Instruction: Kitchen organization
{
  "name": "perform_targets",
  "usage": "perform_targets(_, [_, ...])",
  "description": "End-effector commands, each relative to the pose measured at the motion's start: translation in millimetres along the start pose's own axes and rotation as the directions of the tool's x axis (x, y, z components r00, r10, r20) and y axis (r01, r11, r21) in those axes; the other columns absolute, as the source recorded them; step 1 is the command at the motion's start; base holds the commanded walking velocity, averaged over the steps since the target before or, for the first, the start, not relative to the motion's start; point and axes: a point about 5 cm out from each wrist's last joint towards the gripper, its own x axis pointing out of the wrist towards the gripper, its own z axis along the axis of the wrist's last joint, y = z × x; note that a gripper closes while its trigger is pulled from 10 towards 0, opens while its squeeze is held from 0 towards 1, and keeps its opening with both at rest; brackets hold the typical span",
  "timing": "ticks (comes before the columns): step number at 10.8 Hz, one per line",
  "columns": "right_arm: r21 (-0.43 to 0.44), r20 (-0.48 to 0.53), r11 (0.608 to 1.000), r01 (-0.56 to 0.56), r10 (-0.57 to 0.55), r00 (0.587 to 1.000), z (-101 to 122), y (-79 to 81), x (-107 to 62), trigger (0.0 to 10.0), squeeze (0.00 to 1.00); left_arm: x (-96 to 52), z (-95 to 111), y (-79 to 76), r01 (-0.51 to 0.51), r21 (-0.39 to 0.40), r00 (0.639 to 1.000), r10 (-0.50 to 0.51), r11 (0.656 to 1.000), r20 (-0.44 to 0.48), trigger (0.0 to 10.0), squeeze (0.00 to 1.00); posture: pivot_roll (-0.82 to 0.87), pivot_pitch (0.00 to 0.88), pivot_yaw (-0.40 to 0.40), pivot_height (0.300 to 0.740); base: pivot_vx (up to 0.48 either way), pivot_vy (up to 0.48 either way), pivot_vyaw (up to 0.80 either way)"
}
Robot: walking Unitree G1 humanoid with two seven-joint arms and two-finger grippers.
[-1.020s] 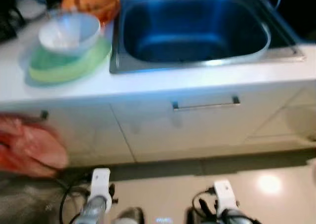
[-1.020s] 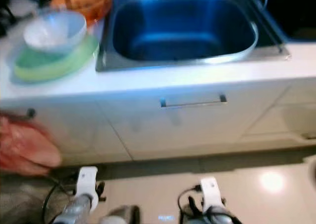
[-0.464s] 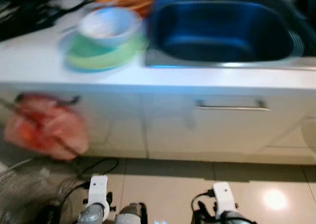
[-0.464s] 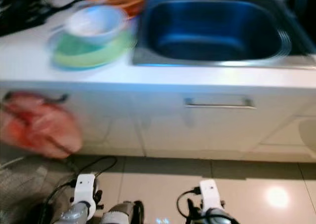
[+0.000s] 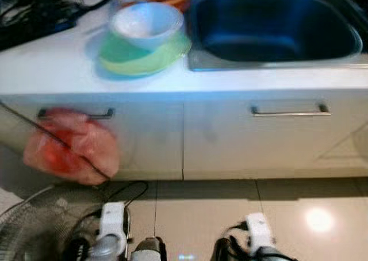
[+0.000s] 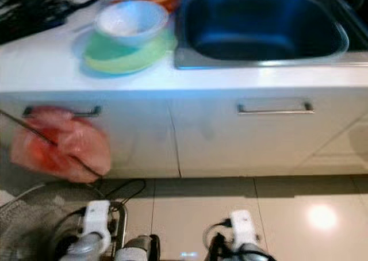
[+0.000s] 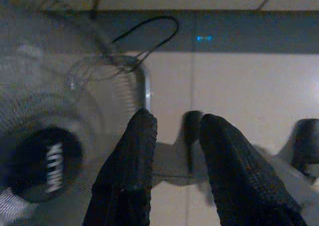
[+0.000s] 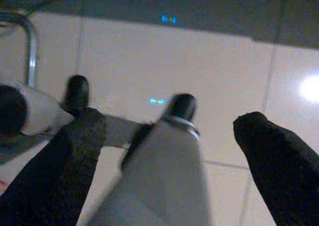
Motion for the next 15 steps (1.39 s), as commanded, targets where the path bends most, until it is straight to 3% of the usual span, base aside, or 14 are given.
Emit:
perform_targets(1, [0.005, -0.03, 1.0, -0.004, 0.004, 1.0, -8.2, 0.9, -1.5, 10.0, 0.0, -2.3, -10.5, -1.0, 0.002, -0.005, 0.999, -0.002, 1.0, -0.034, 10.0, 0.0, 0.1, 0.19, 0.059, 0.74, 0.0, 0.0, 0.0])
perform_targets(15, [0.0, -0.029, 1.0, -0.003, 0.003, 1.0, -7.0, 2.1, -1.0, 10.0, 0.0, -1.9, -8.5, 0.7, -0.004, -0.009, 1.0, 0.003, 1.0, -0.025, 10.0, 0.0, 0.11, 0.188, 0.061, 0.74, 0.0, 0.0, 0.0])
